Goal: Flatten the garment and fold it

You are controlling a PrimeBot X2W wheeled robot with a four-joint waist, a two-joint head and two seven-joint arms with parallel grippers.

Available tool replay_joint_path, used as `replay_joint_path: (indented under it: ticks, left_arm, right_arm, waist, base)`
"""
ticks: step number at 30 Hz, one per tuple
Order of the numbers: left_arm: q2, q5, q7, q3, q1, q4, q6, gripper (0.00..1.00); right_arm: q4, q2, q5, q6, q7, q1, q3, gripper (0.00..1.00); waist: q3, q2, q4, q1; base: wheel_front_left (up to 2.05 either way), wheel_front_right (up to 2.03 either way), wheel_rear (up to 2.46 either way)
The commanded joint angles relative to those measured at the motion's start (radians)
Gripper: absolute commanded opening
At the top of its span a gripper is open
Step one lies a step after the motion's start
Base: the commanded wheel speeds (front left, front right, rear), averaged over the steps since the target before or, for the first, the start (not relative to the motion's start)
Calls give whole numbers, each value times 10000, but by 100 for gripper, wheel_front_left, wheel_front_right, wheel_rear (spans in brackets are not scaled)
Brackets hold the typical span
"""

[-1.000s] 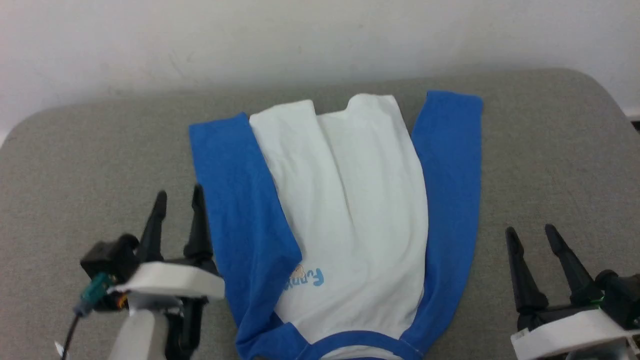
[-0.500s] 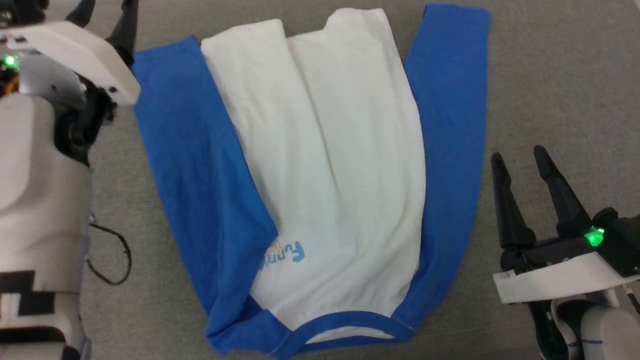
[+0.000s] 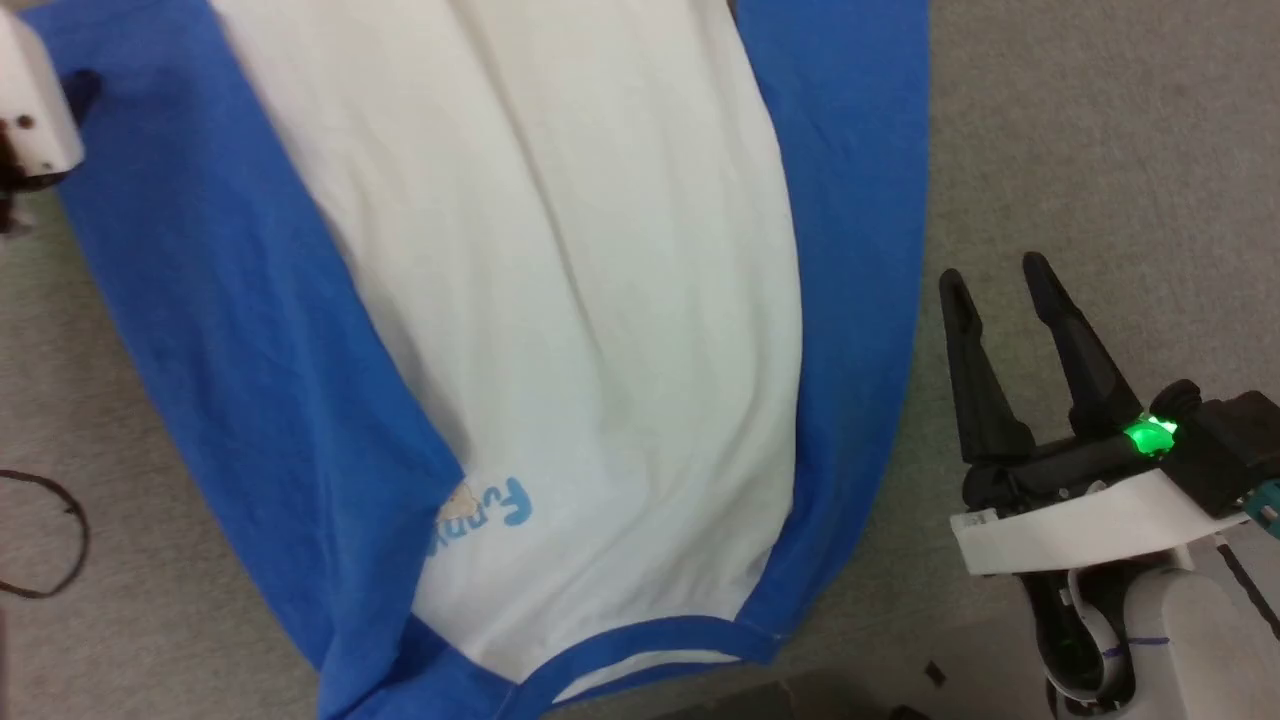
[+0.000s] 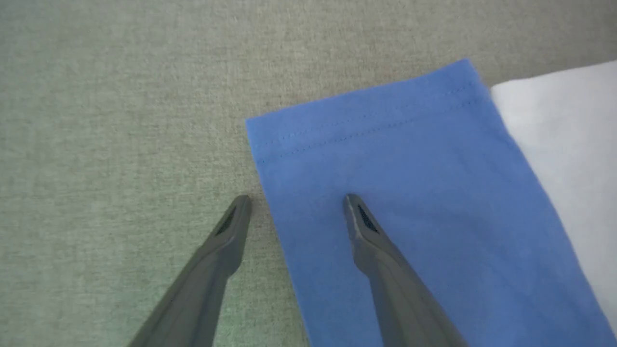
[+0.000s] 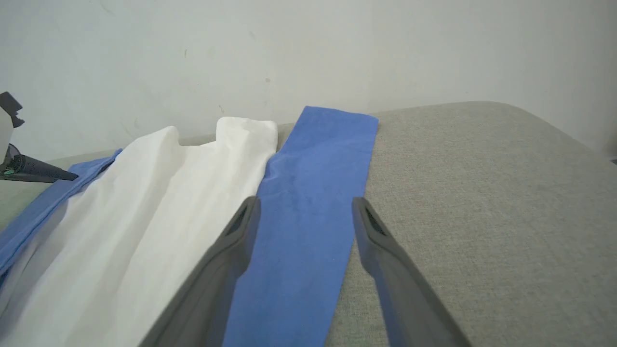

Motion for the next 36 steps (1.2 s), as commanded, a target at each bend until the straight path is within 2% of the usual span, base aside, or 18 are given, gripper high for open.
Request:
replay_joint_path:
  ticks: [1,5,6,7,8,13,16,24,31,36]
  left_arm:
    - [230,98,281,-13,-126,135,106,100]
    - [357,84,1155,-195,-33,250,53,100]
    - [372,107,1382,-283,32,258,23,94]
    - [349,55,1612,-310,111,277,4,43]
    - [310,-18,1854,-308,204,310,31,0]
    - [212,-153,2169,-318,576,91,177,0]
    - [223,-82,1829,-356,794,-258,281,0]
    - [266,317,46,-537,1058,-1092,346,0]
    - [-182,263,-1631,-530,1599,-1916,359,0]
    - [-674,125,-2557,-623,2477,-3113,380,0]
  right_arm:
    - [87,24,197,-9,-112,-187,75,100]
    - [281,24,284,-9,-179,-203,57,100]
    - [327,24,298,-9,-188,-210,68,100]
    - [364,24,311,-9,-206,-222,84,100]
    - [395,24,318,-9,-221,-241,100,100]
    - [476,24,349,-9,-210,-320,142,100]
    - [540,24,291,-9,-161,-316,105,100]
    - [600,24,106,-9,86,47,-355,100]
    - [497,24,-40,-9,507,729,-925,100]
    - [347,24,-45,-9,790,1350,-1340,100]
  waist:
    - [720,1,-701,-2]
    - [910,1,-755,-2]
    - [936,1,-758,-2]
    - [955,1,-759,-2]
    - [967,1,-755,-2]
    - [925,1,-699,-2]
    - [725,1,-575,-2]
    - [-737,1,127,-2]
    - [-2500,1,929,-2]
    - [-3502,1,1390,-2]
  base:
    - [0,0,0]
    - [0,0,0]
    - [0,0,0]
    - [0,0,0]
    - [0,0,0]
    - [0,0,0]
    - [0,0,0]
    - [0,0,0]
    - [0,0,0]
    - [0,0,0]
